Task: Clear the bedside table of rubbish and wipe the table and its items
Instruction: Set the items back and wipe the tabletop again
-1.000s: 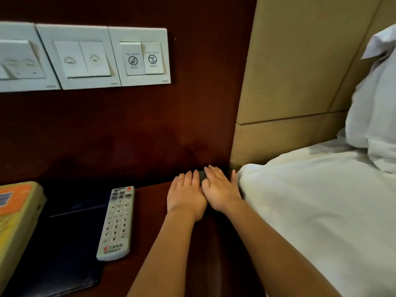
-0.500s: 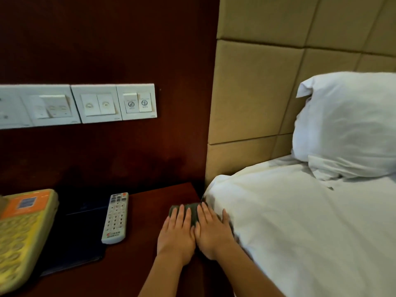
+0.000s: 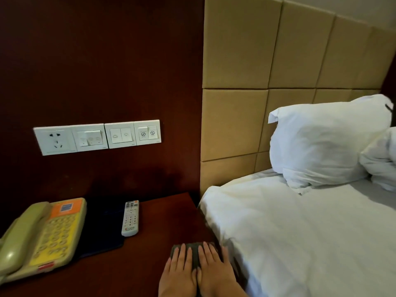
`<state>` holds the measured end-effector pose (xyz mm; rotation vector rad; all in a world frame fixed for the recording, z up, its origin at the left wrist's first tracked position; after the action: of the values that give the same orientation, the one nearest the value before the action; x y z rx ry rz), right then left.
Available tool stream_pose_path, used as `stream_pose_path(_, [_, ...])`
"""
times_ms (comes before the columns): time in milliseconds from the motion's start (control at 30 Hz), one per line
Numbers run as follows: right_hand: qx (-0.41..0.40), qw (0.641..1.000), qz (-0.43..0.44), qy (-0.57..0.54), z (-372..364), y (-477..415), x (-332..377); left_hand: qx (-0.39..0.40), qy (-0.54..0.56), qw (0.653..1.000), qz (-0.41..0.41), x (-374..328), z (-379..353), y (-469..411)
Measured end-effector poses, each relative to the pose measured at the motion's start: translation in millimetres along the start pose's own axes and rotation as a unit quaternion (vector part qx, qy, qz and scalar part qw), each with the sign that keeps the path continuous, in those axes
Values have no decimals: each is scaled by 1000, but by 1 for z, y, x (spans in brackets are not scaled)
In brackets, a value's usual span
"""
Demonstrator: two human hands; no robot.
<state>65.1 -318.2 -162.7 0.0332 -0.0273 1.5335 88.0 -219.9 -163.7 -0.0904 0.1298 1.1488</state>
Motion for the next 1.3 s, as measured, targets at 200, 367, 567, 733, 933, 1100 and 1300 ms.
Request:
stream_pose_path(200, [128, 991, -28, -9, -3, -20, -6, 87, -27, 996, 5, 10, -10, -33])
stream_pose_path(367, [74, 996, -36, -23, -13, -69, -17, 52, -22, 998, -4, 18, -11, -82])
stream_pose_path(567, [57, 996, -31, -55, -16, -147, -38, 36, -3, 999, 10, 27, -12, -158])
stream_pose_path(733, [50, 994, -34, -93, -20, -205, -51, 31, -2, 999, 17, 37, -15, -215])
stream_pose_path(933, [47, 988, -42, -144, -21, -241, -61, 24, 5, 1000, 19, 42, -14, -248])
stream_pose_path(1100, [52, 987, -45, -144, -18, -233, -58, 35, 3, 999, 29, 41, -14, -243])
stream_pose_path(1300, [63, 992, -22, -103, -18, -170, -44, 66, -11, 997, 37, 31, -7, -177])
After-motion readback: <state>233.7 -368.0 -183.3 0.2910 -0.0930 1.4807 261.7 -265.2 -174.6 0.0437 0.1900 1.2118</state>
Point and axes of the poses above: each hand's wrist, its own y-axis away from the middle knuckle, its own z-axis out of the back of the hand, x = y × z, the point moved 2 cm from there along -y, towards the middle knuckle, and after that the axes turned 8 degrees about z, right-handed, at the moved point
